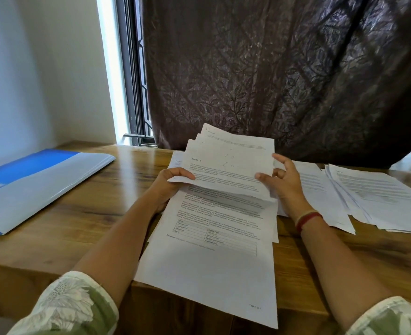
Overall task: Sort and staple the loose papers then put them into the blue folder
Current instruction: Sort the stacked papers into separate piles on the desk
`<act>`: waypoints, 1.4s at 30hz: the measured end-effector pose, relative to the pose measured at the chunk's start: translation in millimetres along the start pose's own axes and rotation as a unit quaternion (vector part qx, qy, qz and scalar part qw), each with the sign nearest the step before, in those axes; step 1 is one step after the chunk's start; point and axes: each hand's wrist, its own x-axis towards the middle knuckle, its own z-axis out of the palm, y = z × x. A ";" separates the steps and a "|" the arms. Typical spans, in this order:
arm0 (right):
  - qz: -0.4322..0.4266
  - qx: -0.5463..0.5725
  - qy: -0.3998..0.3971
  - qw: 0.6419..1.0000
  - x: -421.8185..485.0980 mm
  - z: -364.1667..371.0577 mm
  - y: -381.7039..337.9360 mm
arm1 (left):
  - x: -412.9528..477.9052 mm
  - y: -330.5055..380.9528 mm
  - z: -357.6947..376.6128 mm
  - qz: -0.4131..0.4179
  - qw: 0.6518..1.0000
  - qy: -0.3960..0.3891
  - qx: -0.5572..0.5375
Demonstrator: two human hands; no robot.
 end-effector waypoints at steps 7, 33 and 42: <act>-0.124 -0.115 0.033 0.985 -1.8 4.9 2.9 | 0.7 -2.9 0.8 0.042 0.999 0.011 0.021; 0.036 0.108 -0.191 0.975 -19.5 1.2 -29.2 | 7.4 -11.1 -5.4 0.061 0.998 0.020 -0.018; -0.057 -0.079 0.026 0.995 4.4 0.5 -3.4 | 13.0 -10.2 -11.3 0.003 0.995 -0.031 -0.092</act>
